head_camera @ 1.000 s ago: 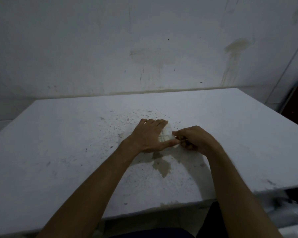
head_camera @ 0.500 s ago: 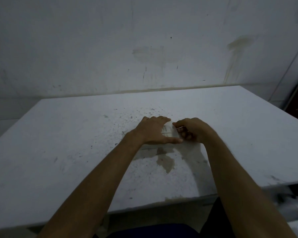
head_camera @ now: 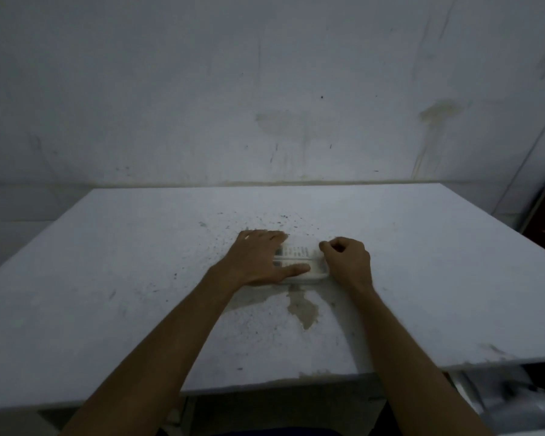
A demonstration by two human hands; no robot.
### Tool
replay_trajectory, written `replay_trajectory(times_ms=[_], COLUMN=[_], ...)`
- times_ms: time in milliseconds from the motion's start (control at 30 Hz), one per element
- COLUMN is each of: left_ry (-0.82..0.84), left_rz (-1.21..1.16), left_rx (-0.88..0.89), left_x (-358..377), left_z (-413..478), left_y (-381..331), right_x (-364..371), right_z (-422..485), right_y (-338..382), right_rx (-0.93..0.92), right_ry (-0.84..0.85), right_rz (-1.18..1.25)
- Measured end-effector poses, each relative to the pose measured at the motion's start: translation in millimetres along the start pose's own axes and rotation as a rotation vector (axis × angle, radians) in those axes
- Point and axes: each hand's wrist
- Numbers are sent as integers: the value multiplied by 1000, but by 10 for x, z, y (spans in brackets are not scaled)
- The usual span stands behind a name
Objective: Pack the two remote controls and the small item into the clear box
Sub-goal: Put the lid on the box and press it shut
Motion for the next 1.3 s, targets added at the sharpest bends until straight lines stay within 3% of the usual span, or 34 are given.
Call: replay_trajectory(times_ms=[233,500,633,767,1033,1300], left_ry=[30,220,288,257,230,50], left_rz=[-67,101,-173,-241,-85,57], left_rx=[37,125,108,126,54,5], left_x=[23,-336,-335,-200,-107,-5], left_z=[-10,212,288,272,409,129], left_y=[152,2,-133,-91,-229,-262], right_x=[40,57,-5,-95,-190,-93], right_z=[32,20,78,126,181,85], right_y=[-42,-38,-103,-134,-154,-127], right_rx=[-9,-41,-31,-8,27,-26], right_ry=[8,9,18,87,231,101], right_rz=[-25,-40,-2,31,79,-33])
Point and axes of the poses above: each hand's wrist, its own z-axis towards the middle knuckle, its own x-axis out of the palm, y = z × x, and after that the axes turned 5 degrees about y, right-handed
